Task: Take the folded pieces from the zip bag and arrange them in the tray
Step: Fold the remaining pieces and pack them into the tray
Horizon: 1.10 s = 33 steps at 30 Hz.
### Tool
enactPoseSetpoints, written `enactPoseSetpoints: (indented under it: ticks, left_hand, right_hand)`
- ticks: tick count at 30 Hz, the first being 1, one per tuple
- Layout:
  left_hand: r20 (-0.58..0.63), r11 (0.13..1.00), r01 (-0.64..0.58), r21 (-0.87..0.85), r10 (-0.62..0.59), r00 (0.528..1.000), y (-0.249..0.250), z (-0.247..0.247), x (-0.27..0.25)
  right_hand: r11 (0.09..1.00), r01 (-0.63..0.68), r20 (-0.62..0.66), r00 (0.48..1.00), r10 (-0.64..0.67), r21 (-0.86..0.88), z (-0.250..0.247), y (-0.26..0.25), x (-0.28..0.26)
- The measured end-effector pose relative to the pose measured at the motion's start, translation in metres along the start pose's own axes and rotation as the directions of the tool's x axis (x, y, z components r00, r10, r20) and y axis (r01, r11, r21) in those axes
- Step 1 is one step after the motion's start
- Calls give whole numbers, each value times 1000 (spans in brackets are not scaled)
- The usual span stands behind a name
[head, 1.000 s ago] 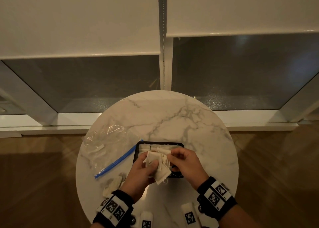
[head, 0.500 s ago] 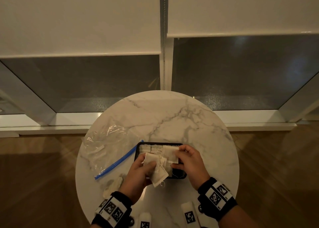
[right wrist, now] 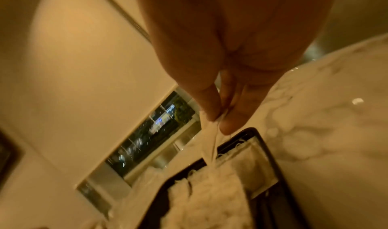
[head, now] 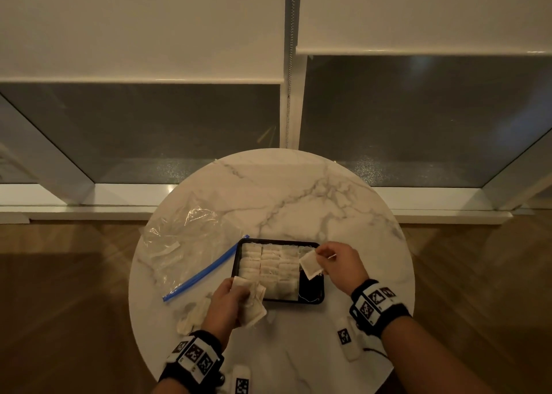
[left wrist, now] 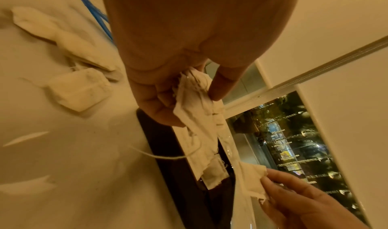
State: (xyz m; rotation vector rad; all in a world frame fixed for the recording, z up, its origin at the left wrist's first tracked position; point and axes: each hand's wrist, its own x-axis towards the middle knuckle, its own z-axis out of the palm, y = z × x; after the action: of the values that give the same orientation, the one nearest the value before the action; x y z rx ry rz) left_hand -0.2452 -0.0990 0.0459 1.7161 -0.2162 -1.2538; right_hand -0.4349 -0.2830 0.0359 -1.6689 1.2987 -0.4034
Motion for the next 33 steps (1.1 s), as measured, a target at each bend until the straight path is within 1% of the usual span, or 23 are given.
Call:
enactPoseSetpoints:
  ticks: [2, 4, 6, 9, 11, 14, 21, 27, 33]
  left_hand:
    - [-17, 1000, 18, 6, -18, 1000, -4, -2, 4]
    - [-35, 999, 32, 2, -32, 999, -5, -3, 7]
    - [-43, 999, 40, -6, -40, 998, -5, -5, 10]
    - [-33, 999, 44, -4, -44, 998, -5, -5, 13]
    - [-33, 999, 50, -5, -50, 998, -6, -5, 15]
    - [-41, 998, 67, -13, -67, 997, -5, -5, 18]
    - [-40, 996, 84, 2, -84, 996, -7, -7, 24]
    - [-48, 998, 63, 15, -62, 997, -11, -8, 25]
    - [-46, 999, 48, 16, -47, 998, -12, -7, 25]
  right_hand:
    - [966, 66, 80, 996, -47, -249, 1, 1, 15]
    - [886, 139, 167, 983, -71, -442, 4, 0, 28]
    - [798, 187, 233, 971, -61, -573, 8, -1, 38]
    - [700, 215, 265, 963, -37, -681, 16, -1, 49]
    - [669, 227, 277, 960, -33, -708, 21, -1, 55]
    - [651, 228, 274, 961, -31, -724, 24, 1, 59]
    - [663, 189, 240, 971, -15, -725, 30, 10, 62]
    - [682, 174, 230, 973, -8, -711, 28, 10, 65]
    - [704, 160, 192, 981, -34, -692, 30, 11, 62]
